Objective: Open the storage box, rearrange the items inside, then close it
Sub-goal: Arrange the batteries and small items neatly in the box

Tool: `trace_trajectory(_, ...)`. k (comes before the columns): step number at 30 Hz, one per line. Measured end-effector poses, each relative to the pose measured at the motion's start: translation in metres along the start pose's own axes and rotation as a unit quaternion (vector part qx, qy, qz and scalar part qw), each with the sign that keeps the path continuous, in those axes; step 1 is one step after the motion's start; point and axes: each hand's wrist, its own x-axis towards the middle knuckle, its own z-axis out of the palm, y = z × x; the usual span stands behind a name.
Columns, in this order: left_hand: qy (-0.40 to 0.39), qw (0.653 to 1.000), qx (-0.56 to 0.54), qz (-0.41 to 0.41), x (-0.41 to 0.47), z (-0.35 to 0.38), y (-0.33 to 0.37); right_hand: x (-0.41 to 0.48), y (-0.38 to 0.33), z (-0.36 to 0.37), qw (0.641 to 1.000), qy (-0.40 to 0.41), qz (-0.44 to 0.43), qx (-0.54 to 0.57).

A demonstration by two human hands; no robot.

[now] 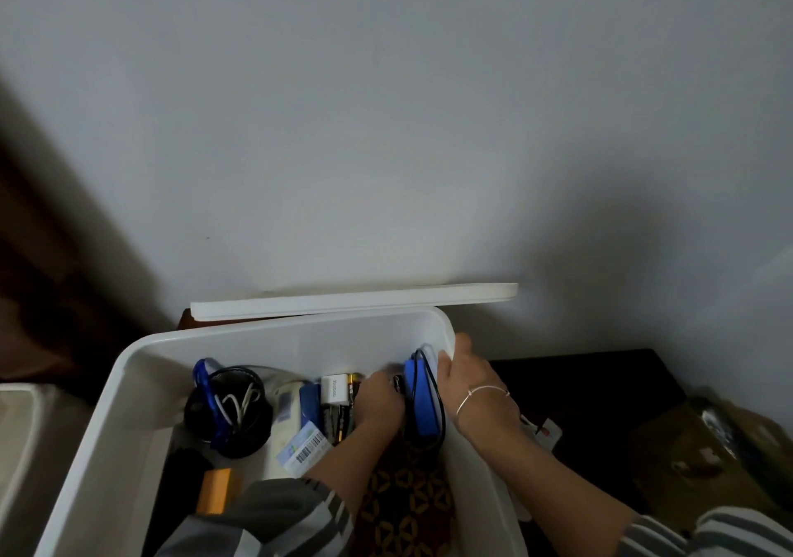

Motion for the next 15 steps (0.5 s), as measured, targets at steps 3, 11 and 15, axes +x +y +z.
trace_trajectory(3, 0.012, 0.998, 0.026, 0.047, 0.0, -0.001, 0.003, 0.001, 0.001, 0.001, 1.0, 0.005, 0.0, -0.005)
trace_trajectory(11, 0.041, 0.986, 0.084, 0.135, 0.005, -0.002, -0.009, 0.003, 0.003, 0.004, 1.0, 0.009, -0.003, -0.011)
trace_trajectory(15, 0.037, 0.973, 0.146, 0.173, 0.01, -0.008, -0.017, 0.004, 0.005, 0.005, 1.0, 0.016, -0.008, -0.015)
